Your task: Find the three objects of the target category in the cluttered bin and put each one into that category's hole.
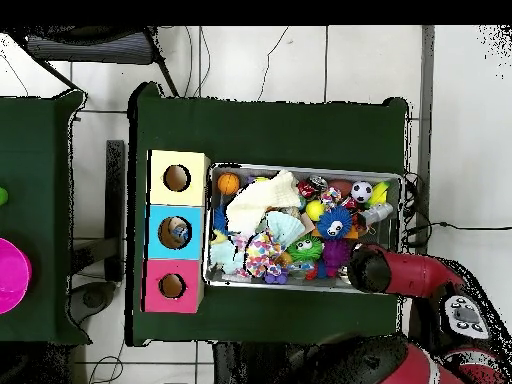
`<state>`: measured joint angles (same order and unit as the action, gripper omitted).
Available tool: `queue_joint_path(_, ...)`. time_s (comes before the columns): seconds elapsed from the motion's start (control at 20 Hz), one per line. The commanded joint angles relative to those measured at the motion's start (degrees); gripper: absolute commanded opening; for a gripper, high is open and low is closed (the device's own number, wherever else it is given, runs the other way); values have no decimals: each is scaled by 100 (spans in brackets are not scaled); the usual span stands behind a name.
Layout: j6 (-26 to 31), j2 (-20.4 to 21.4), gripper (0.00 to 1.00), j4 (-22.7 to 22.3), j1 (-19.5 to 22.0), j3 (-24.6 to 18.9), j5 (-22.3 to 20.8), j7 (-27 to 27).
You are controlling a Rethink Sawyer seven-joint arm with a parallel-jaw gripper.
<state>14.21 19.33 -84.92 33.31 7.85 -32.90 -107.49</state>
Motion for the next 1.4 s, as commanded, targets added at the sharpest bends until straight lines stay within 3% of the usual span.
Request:
queue_joint_path(0.05, 316, -982, 100, 75, 326, -715, -110, 182)
queue_joint_path(0.4, 588, -754, 100, -37, 313, -760, -64, 271)
queue_joint_path(0.7, 335, 138, 100, -781, 428, -856, 48, 32)
queue_joint_path(0.95, 379, 560, 100, -1162, 642, -1058, 135, 39)
queue_joint_path(1.15, 337, 707, 100, -1350, 849, -1263, 128, 70)
queue_joint_path(1.4, 208, 454, 100, -1267, 880, -1206, -12, -55)
